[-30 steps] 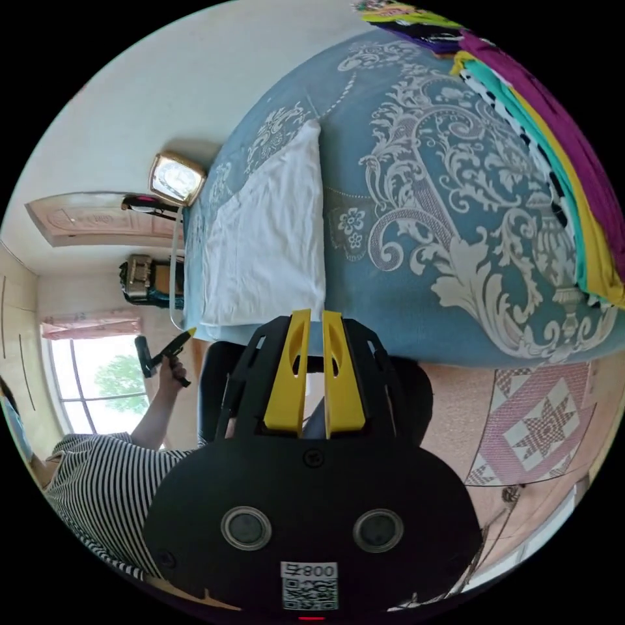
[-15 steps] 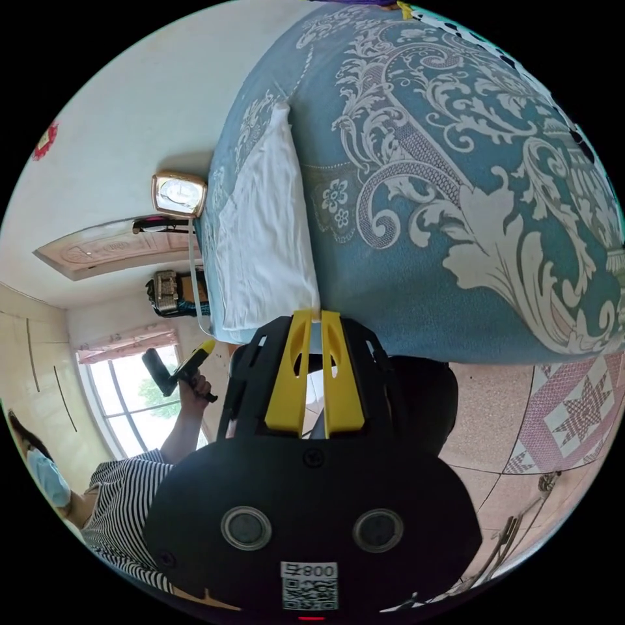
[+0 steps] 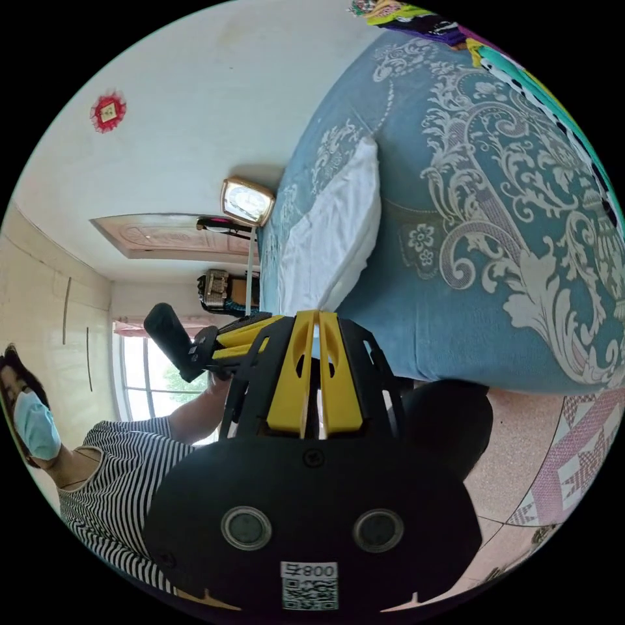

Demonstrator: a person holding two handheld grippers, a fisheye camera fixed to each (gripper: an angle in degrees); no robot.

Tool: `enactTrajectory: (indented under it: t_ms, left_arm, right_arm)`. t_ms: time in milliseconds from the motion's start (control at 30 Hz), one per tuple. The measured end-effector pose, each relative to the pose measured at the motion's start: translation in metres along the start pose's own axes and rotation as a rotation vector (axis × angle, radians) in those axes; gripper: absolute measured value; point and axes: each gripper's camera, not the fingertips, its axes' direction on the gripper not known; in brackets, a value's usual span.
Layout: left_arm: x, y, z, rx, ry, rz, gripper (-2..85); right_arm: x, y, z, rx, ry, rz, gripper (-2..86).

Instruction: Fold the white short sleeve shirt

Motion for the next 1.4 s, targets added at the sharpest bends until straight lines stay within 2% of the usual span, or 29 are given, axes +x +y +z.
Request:
enactTrajectory:
  t_ms: [233,333,433,567,733,1233,1400]
  left_arm:
    - [0.074,-0.085,0.060,-0.112,-0.297,0.149,5.9]
    - [0.084,-0.100,0.068,-0.089,-0.320,0.145,2.8]
    - [0.072,-0.108,0.060,-0.034,-0.304,0.040,1.7]
    - [0.032,-0.105,0.034,0.075,-0.166,-0.150,1.2]
    - [-0.001,-0.100,0.021,0.138,-0.056,-0.271,1.0]
    - [-0.040,-0.104,-0.004,0.153,0.027,-0.264,1.0]
    - [-0.058,-0.092,-0.022,0.166,0.051,-0.263,1.0]
  right_arm:
    - [0.020,-0.005,0.019,-0.026,-0.073,-0.024,0.8]
    - [0.025,-0.008,0.027,-0.034,-0.068,-0.053,0.8]
    - [0.039,-0.013,0.023,0.011,-0.078,-0.063,0.9]
    - [0.084,-0.031,0.012,0.111,-0.085,0.021,2.6]
    - [0.126,-0.077,0.033,0.125,-0.104,0.107,6.5]
    - [0.160,-0.203,0.137,0.101,-0.165,0.218,10.1]
    - [0.157,-0.231,0.166,0.076,-0.108,0.238,9.5]
